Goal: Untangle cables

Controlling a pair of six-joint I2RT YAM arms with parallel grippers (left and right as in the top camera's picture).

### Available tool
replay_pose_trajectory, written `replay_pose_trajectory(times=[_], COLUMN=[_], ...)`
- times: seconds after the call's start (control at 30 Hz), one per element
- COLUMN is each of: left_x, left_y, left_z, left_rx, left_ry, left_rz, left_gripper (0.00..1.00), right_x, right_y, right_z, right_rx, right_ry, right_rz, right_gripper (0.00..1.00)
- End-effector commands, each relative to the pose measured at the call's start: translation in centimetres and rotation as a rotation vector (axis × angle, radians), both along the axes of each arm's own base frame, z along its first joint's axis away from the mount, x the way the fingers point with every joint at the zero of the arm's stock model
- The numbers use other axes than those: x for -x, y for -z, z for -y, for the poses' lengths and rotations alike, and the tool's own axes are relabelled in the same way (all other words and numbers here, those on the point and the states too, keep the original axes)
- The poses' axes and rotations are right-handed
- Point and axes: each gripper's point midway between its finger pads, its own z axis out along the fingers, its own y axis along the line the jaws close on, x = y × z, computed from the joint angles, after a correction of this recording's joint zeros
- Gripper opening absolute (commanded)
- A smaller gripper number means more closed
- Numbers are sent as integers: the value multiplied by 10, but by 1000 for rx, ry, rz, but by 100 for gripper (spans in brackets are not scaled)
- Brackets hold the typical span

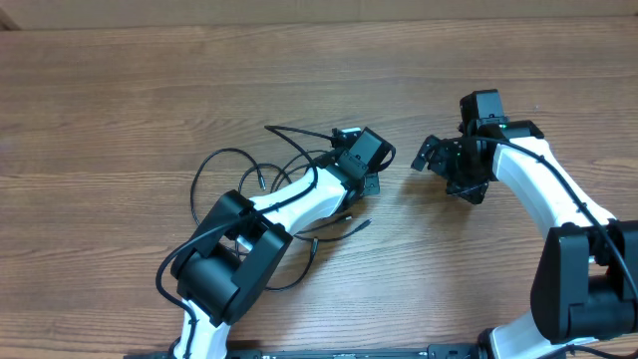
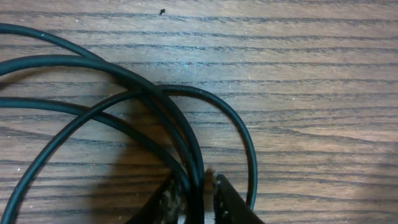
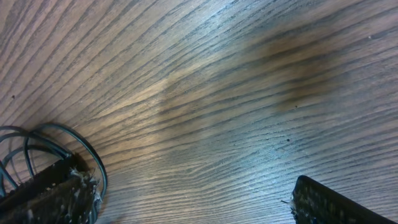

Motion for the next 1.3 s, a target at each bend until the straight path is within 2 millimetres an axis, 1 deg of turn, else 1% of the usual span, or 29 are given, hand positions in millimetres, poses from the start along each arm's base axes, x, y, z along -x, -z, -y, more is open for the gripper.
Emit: replay_pose_trajectory(times=[0.0, 0.07, 0.17, 0.27, 0.33, 0.37, 0.43, 0.5, 0.57, 0.67, 0.83, 0.93, 1.03, 1.13, 1.27], left_x=[5, 4, 2, 4, 4, 2, -1, -2, 0, 3, 6, 10, 14, 14, 9], left_y=[4, -4, -12, -11, -13, -16, -31, -41, -46, -41, -32, -22, -7, -4, -3], left_z=[6, 12, 13, 11, 11, 11, 12, 13, 16, 16, 13, 14, 15, 14, 7], left_rx=[17, 51, 60, 53, 46, 46, 54, 66, 77, 75, 60, 52, 32, 26, -2], left_ry=[58, 77, 77, 78, 97, 97, 115, 116, 123, 128, 127, 120, 126, 124, 103], left_rz=[-33, -33, -20, -27, -21, -18, 9, 26, 28, 12, -9, -30, -57, -59, -45], left_gripper=[27, 32, 34, 32, 30, 30, 29, 28, 25, 21, 19, 19, 18, 17, 20], right_x=[-6, -6, -6, -6, -6, -6, -6, -6, -6, -6, -6, -6, -6, -6, -6], right_y=[-7, -7, -7, -7, -7, -7, -7, -7, -7, -7, -7, -7, -7, -7, -7], right_z=[1, 1, 1, 1, 1, 1, 1, 1, 1, 1, 1, 1, 1, 1, 1], right_rx=[3, 3, 3, 3, 3, 3, 3, 3, 3, 3, 3, 3, 3, 3, 3], right_ry=[5, 5, 5, 5, 5, 5, 5, 5, 5, 5, 5, 5, 5, 5, 5], right_rz=[26, 26, 26, 26, 26, 26, 26, 26, 26, 26, 26, 26, 26, 26, 26], right_gripper=[100, 100, 100, 100, 100, 100, 100, 100, 100, 100, 100, 100, 100, 100, 100])
